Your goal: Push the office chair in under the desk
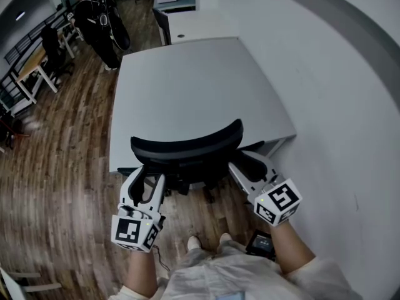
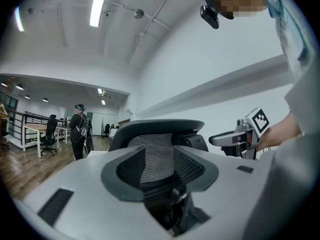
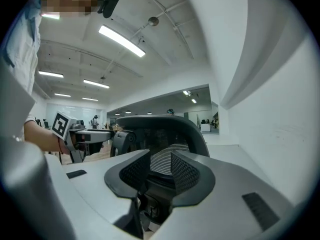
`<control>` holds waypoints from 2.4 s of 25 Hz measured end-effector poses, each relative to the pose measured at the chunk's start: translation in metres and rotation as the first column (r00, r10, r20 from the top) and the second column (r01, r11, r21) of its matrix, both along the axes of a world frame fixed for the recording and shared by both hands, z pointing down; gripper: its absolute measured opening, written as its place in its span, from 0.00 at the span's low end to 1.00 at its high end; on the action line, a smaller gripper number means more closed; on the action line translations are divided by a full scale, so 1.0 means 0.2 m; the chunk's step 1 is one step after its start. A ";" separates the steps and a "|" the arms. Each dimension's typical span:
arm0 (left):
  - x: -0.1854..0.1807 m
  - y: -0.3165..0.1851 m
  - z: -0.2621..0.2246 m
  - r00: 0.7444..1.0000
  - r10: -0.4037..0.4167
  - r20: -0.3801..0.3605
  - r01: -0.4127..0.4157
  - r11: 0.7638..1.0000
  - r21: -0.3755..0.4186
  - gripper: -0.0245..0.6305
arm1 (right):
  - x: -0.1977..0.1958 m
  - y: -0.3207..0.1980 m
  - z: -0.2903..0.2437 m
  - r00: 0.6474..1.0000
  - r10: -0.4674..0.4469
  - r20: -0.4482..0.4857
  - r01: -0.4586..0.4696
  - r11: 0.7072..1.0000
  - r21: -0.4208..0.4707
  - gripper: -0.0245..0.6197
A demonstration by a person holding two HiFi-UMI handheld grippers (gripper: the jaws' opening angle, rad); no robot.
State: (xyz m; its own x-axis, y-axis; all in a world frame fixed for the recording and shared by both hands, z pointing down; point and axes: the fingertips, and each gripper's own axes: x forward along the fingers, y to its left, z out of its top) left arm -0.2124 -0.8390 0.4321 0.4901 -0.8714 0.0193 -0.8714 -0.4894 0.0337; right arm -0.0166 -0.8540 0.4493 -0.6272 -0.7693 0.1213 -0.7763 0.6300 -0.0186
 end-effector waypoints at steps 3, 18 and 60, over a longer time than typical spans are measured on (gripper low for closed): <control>0.06 0.07 0.00 0.999 0.039 -0.013 -0.039 0.999 0.001 0.27 | 0.00 0.06 -0.01 1.000 -0.011 0.029 0.011 1.000 -0.002 0.21; 0.32 0.37 0.03 0.974 0.219 -0.062 -0.222 0.974 -0.045 0.08 | -0.12 0.48 -0.01 0.979 -0.181 0.092 0.187 0.980 -0.067 0.12; 0.41 0.37 0.07 0.963 0.261 -0.067 -0.265 0.961 -0.073 0.08 | -0.07 0.46 -0.02 0.976 -0.197 0.095 0.203 0.977 -0.060 0.09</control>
State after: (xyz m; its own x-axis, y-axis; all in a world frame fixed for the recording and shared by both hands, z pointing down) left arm -0.1298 -0.7659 0.4465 0.7042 -0.7083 0.0496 -0.7078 -0.6948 0.1277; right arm -0.0303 -0.7629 0.4455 -0.7784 -0.6187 0.1067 -0.6278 0.7674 -0.1301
